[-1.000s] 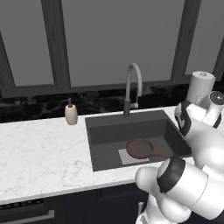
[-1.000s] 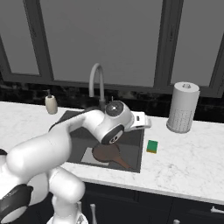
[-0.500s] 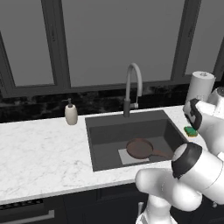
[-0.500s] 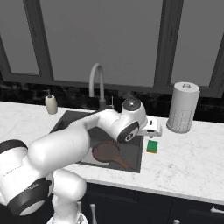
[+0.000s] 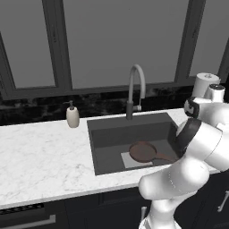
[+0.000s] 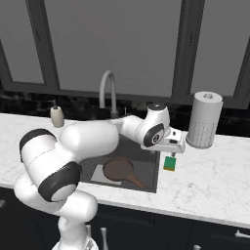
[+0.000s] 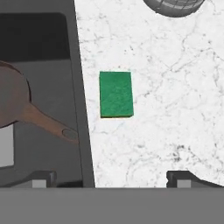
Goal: Pick the pan and sponge and place them into the sink. Then turn on the water.
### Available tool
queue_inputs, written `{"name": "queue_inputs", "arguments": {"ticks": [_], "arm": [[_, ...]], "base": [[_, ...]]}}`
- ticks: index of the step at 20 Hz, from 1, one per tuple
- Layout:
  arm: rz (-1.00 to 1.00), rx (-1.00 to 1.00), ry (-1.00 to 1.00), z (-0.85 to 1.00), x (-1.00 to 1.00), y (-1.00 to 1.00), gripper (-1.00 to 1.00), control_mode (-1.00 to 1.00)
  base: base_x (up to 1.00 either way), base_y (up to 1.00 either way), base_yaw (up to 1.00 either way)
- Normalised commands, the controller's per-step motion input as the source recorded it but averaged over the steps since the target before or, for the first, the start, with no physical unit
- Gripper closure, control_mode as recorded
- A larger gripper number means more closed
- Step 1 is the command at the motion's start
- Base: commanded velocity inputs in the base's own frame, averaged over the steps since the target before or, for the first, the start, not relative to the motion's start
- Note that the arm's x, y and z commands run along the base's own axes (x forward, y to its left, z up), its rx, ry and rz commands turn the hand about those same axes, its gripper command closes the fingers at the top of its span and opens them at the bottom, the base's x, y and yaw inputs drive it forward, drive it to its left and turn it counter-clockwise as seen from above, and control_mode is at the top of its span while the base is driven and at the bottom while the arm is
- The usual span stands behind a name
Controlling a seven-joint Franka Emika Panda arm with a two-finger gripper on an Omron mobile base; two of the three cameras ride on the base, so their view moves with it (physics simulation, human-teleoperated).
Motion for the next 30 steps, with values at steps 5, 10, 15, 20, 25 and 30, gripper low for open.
{"name": "queue_inputs", "arguments": {"ticks": [5, 10, 15, 20, 25, 30], "arm": [[0.00, 0.05, 0.05, -0.36, 0.49, 0.00, -1.00, -1.00], [0.00, 0.06, 0.02, -0.22, 0.34, -0.22, -1.00, -1.00], [-0.01, 0.05, 0.03, -0.23, 0.22, -0.26, -1.00, -1.00], [-0.01, 0.01, 0.02, -0.29, 0.11, -0.13, -1.00, -1.00], [0.00, 0.00, 0.00, -0.35, 0.00, -0.02, -1.00, -1.00], [0.00, 0.00, 0.01, -0.35, 0.00, 0.00, -1.00, -1.00]], "base": [[0.00, 0.00, 0.00], [0.00, 0.00, 0.00], [0.00, 0.00, 0.00], [0.00, 0.00, 0.00], [0.00, 0.00, 0.00], [0.00, 0.00, 0.00]]}}
